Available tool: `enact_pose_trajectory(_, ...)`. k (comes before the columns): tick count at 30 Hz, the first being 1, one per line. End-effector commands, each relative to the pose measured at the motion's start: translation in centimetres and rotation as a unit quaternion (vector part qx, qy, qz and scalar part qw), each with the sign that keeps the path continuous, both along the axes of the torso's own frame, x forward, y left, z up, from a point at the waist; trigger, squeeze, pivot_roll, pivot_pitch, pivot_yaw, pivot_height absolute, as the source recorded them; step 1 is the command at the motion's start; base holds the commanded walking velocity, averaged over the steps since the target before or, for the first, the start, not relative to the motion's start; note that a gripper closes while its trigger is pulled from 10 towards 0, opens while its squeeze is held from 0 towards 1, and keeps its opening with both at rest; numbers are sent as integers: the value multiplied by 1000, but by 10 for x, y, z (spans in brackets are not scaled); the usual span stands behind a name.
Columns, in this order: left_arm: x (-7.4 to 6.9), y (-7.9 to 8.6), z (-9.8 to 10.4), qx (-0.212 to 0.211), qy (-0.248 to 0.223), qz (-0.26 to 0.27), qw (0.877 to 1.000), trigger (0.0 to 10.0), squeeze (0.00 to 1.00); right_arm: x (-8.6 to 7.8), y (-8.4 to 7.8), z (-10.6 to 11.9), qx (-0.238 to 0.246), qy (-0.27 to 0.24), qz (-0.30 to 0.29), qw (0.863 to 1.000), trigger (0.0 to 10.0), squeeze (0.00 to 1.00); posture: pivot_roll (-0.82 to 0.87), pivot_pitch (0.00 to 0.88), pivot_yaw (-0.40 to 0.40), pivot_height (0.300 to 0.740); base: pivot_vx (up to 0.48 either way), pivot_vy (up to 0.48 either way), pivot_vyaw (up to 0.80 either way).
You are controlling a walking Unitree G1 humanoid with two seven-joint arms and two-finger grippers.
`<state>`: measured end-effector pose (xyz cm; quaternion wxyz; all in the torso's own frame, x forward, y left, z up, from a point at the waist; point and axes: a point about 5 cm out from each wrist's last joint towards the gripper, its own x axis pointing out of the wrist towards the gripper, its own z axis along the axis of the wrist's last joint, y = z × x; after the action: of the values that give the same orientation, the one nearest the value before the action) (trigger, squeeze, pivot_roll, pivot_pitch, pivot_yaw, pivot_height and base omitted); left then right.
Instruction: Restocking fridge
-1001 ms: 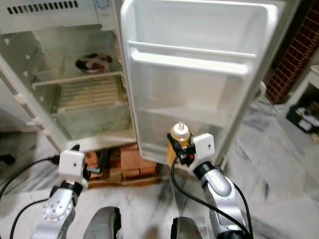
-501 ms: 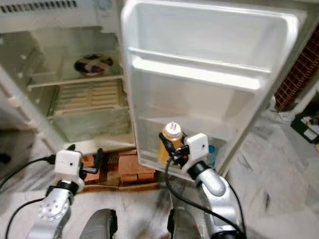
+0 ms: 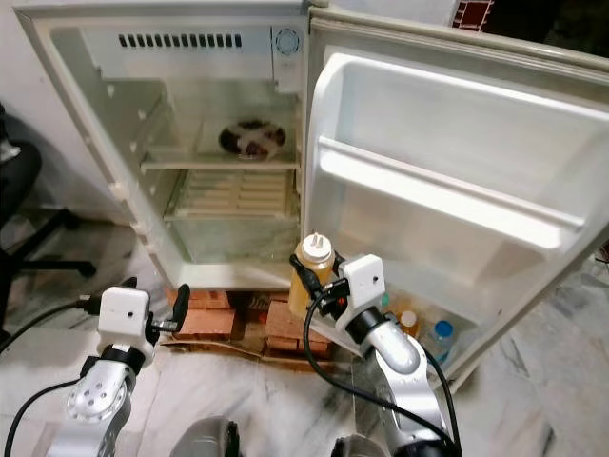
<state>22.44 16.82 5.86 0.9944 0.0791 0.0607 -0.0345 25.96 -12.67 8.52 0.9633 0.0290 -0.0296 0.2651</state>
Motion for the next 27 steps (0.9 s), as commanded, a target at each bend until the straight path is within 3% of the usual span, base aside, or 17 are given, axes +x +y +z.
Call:
enact_pose_trajectory(1, 1, 0, 0, 4, -1, -3, 1000, 10000, 0, 2, -1, 3, 0, -9, -6, 1000, 10000, 0, 5, 0, 1, 735, 259, 0, 0)
enact_pose_trajectory(19, 2, -2, -2, 2, 2, -4, 1000, 10000, 0, 4, -2, 1, 2, -1, -18, 1000, 10000, 0, 2, 0, 1, 735, 0, 0, 0)
enact_pose_trajectory(27, 1, -3, -3, 2, 3, -4, 1000, 10000, 0, 0, 1, 1, 14, 6, 4, 1000, 10000, 0, 2, 0, 0, 735, 0, 0, 0)
